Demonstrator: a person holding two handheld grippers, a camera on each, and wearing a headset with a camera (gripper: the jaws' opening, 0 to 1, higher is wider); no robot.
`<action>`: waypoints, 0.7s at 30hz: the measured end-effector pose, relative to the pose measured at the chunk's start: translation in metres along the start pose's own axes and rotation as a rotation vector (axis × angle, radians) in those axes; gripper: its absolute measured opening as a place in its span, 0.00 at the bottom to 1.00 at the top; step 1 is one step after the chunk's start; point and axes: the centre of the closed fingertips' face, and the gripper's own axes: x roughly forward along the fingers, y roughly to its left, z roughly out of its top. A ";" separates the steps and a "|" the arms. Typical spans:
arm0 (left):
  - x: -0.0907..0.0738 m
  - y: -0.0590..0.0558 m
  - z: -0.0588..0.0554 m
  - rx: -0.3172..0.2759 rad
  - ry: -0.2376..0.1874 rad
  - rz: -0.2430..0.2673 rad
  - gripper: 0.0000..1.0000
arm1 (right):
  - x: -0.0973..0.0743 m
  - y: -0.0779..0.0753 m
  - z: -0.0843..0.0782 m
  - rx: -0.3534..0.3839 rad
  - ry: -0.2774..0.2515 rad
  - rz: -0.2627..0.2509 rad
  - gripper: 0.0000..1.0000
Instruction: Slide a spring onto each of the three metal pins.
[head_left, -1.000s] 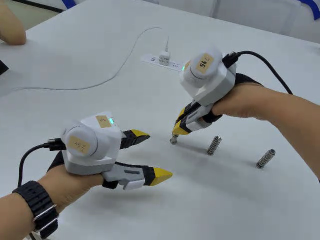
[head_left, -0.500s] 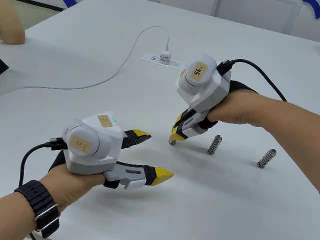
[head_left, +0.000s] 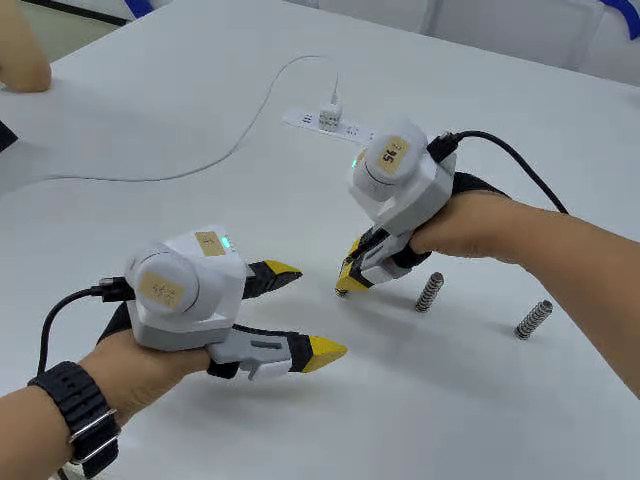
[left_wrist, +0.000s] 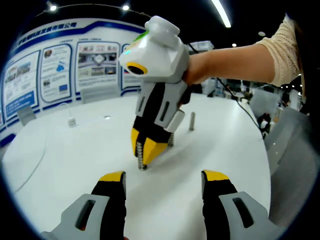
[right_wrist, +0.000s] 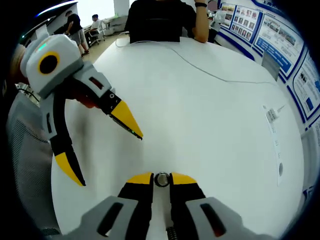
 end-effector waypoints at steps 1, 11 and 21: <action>0.000 0.000 0.000 -0.001 0.000 -0.001 0.62 | 0.000 0.000 0.000 0.001 -0.001 0.000 0.15; 0.000 0.000 0.003 0.005 -0.002 -0.001 0.62 | -0.007 -0.001 -0.005 0.008 -0.014 -0.016 0.20; 0.001 0.001 0.004 0.003 -0.004 0.005 0.63 | -0.029 -0.005 -0.012 0.023 -0.048 -0.062 0.23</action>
